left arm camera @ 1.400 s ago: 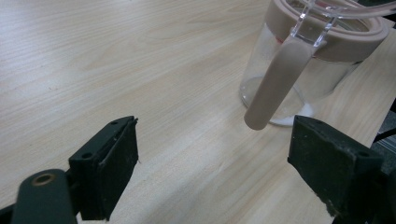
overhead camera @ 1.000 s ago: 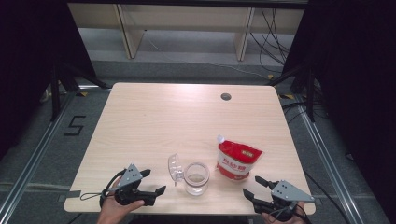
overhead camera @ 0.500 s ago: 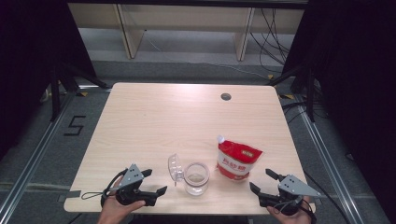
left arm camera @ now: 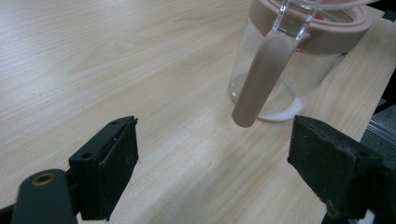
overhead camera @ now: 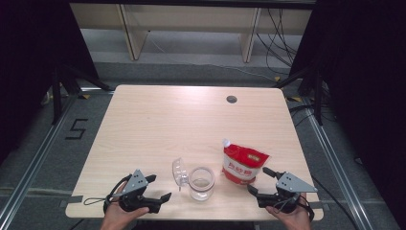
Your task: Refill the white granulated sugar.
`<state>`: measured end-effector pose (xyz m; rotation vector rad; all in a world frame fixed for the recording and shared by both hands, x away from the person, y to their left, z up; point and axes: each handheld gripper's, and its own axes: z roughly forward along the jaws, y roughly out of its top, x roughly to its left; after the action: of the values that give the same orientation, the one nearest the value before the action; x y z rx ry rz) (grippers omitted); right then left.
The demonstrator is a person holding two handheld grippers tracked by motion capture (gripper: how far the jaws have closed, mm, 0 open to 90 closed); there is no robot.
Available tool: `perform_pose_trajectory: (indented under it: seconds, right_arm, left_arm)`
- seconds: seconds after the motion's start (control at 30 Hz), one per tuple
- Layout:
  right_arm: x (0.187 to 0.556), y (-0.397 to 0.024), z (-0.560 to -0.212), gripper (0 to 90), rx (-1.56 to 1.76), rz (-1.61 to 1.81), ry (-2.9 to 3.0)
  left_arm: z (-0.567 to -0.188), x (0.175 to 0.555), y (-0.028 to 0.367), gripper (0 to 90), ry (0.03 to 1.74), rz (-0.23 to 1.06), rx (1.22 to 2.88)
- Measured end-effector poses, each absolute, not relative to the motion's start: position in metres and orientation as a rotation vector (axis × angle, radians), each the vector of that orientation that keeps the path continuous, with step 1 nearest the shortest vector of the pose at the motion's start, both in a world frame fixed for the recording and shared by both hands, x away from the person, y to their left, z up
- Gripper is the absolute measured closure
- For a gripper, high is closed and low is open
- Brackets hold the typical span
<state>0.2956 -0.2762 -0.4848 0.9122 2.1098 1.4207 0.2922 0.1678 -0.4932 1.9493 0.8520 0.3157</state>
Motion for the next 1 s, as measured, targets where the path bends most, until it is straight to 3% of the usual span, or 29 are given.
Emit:
perform_pose_trajectory:
  seconds: [0.77, 1.0]
  right_arm:
    - [0.327, -0.26, -0.494, 19.8, 0.803, 1.468, 2.134]
    - [0.327, -0.257, -0.494, 29.1, 0.813, 1.488, 2.115]
  left_arm:
    - [-0.494, 0.293, 0.169, 15.5, 0.846, 0.32, 1.961]
    - [-0.494, 0.293, 0.169, 15.5, 0.841, 0.313, 1.954]
